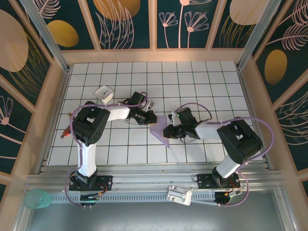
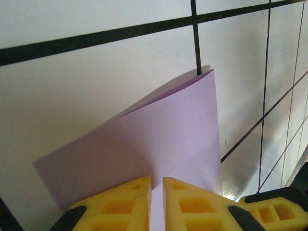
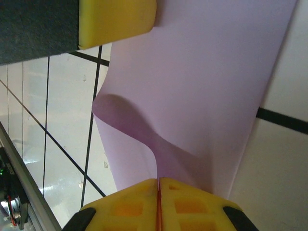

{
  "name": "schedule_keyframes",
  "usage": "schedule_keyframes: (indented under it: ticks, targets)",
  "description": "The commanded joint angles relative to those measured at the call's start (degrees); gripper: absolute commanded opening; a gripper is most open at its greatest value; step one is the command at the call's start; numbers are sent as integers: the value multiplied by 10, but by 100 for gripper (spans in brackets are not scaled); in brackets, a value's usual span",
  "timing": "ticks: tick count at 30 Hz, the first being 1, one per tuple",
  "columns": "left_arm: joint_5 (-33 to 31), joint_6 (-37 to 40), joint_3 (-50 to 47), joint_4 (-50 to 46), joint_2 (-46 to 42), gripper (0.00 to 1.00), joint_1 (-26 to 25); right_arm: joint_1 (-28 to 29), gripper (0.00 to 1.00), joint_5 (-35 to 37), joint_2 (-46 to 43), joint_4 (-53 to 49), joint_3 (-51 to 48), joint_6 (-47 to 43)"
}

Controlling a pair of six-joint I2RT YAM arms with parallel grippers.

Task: Fold a paper plane with a square sheet of paper (pick it up from the middle)
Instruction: Third fold the triangle at the center of the table.

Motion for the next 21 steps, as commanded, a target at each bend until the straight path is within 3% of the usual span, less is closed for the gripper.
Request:
schedule_keyframes:
  ticks: [1,21]
  targets:
    - [-19,13,-1,-29,29,16,0,-7,10,-10,12,-3,19,-19]
    - [-19,13,-1,-30,32,16,-1,-10,8,1,31,-10,19,-31]
